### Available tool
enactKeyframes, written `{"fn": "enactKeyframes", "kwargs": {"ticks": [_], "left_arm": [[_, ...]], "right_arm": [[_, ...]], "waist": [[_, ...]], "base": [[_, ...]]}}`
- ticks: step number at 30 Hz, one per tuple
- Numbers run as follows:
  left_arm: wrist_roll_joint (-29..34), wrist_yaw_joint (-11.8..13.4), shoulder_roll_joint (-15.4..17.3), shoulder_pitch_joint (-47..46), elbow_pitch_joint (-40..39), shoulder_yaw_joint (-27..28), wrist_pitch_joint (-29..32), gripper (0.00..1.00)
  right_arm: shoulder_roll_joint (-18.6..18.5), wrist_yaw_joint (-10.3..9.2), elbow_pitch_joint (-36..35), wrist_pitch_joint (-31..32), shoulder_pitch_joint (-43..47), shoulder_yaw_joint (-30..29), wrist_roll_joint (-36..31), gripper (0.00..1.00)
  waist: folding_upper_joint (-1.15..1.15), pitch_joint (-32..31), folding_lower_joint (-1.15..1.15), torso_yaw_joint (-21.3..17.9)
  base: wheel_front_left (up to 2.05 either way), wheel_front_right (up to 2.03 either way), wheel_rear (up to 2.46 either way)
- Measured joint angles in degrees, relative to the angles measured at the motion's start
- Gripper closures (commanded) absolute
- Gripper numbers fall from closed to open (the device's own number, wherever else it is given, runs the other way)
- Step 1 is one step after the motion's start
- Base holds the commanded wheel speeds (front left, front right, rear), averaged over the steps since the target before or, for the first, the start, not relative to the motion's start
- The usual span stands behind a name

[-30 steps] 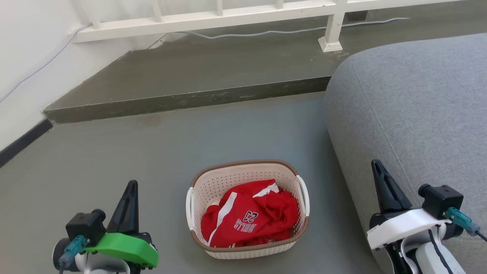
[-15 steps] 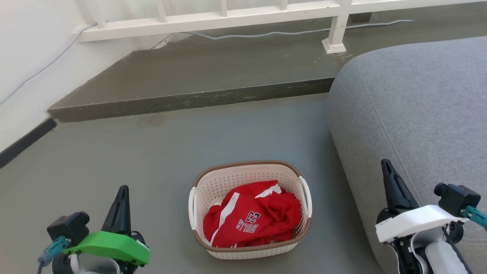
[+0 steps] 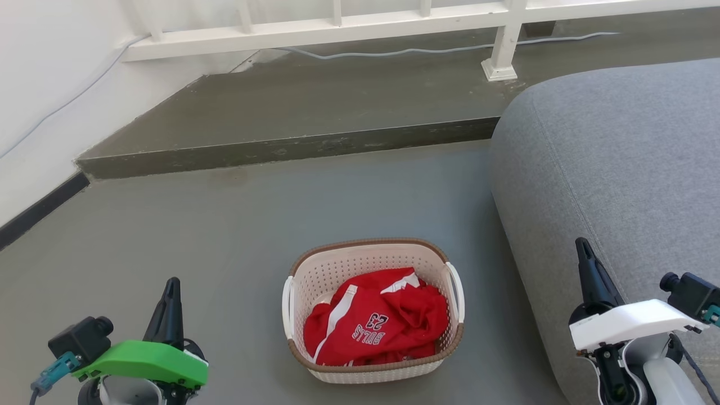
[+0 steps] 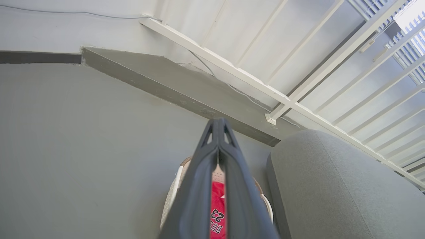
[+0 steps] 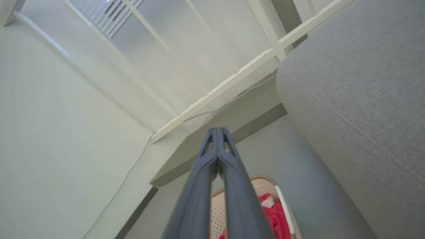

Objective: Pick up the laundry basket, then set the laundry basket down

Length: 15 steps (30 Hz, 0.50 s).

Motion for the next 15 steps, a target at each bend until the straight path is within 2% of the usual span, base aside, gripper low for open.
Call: {"fn": "enactKeyframes", "kwargs": {"ticks": [15], "left_arm": [[-10.4, -0.1, 0.0, -0.1, 0.2, 1.9, 3.2, 1.0]], "right_arm": [[0.1, 0.58, 1.0, 3.0, -0.9, -2.5, 11.2, 1.0]], "waist": [[0.0, -0.2, 0.0, 0.7]], "base": [[0.0, 0.0, 0.0]]}}
